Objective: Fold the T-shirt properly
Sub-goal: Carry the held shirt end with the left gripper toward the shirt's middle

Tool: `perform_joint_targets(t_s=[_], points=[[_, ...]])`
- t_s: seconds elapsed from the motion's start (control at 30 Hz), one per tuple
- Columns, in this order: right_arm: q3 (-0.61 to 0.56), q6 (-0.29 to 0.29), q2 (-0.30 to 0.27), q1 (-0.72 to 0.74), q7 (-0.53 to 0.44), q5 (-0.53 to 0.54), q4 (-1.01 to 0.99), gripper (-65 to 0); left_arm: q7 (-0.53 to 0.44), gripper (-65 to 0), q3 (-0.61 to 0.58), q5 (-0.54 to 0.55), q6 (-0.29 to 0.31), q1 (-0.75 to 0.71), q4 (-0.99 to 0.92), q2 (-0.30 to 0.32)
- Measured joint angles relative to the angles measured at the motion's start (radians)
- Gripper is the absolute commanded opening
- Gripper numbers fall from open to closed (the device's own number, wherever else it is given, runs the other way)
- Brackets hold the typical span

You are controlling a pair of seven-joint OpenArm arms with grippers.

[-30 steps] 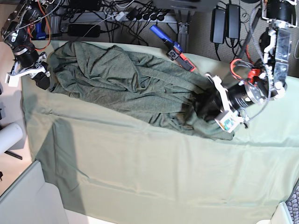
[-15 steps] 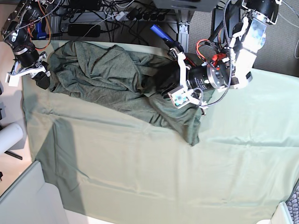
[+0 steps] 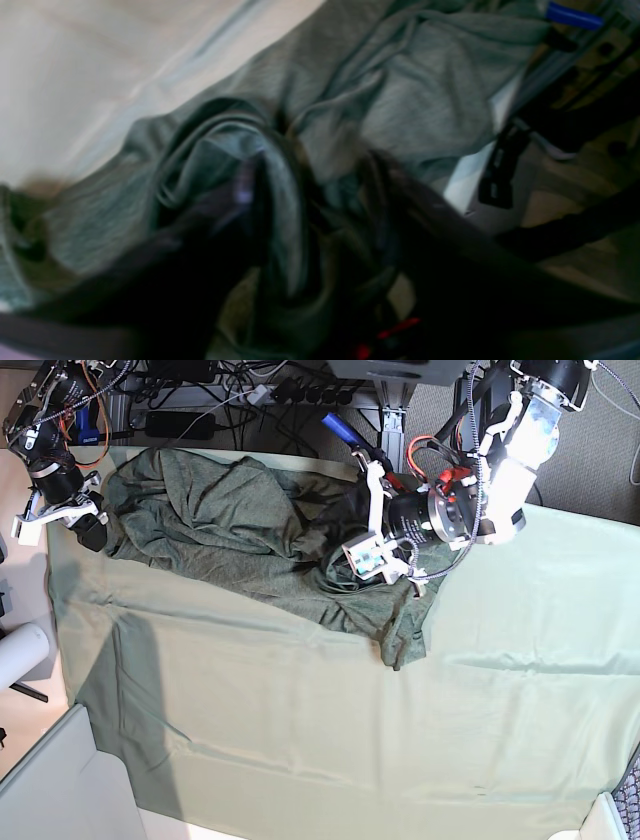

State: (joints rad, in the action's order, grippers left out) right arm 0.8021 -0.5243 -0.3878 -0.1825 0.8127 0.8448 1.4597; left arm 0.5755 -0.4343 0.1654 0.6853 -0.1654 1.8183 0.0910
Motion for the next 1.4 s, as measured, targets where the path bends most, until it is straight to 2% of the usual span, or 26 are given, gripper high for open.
perform_joint_targets(t_s=[0.17,0.3,0.5,0.73,0.87,1.1,1.13,1.2,1.4], points=[[0.000,0.000,0.000,0.000,0.000,0.000,0.000,-65.0,0.007,-31.7,-0.038,0.062,-0.013,0.000,0.000,0.000],[0.000,0.000,0.000,0.000,-0.001,0.000,0.000,-65.0,0.007,-31.7,-0.019,0.065,-0.039,0.000,0.000,-0.006],[0.000,0.000,0.000,0.006,-0.001,0.049,0.000,-65.0,0.004,-31.9,0.072,0.110,-0.045,0.000,0.074,-0.005],[0.001,0.000,0.011,0.080,0.020,0.062,0.002,-65.0,0.031,-31.9,0.209,0.145,-0.045,0.002,0.100,-0.005],[-0.026,0.000,0.048,0.116,0.023,0.056,0.002,-65.0,0.030,-31.9,0.253,0.146,-0.045,0.002,0.097,0.034],[-0.161,0.000,0.096,0.130,0.021,0.045,0.002,-65.0,0.030,-31.9,0.266,0.140,-0.045,-0.001,0.097,0.089],[-0.176,0.000,0.097,0.130,0.021,0.045,0.002,-65.0,0.030,-31.9,0.265,0.141,-0.054,-0.001,0.096,0.092],[-0.195,0.000,0.098,0.140,0.022,0.039,0.002,-65.0,0.029,-31.9,0.264,0.140,-0.125,-0.001,0.096,0.092],[-0.198,0.000,0.097,0.193,0.019,0.014,0.003,-65.0,0.025,-31.9,0.265,0.123,-0.137,-0.003,0.082,0.092]])
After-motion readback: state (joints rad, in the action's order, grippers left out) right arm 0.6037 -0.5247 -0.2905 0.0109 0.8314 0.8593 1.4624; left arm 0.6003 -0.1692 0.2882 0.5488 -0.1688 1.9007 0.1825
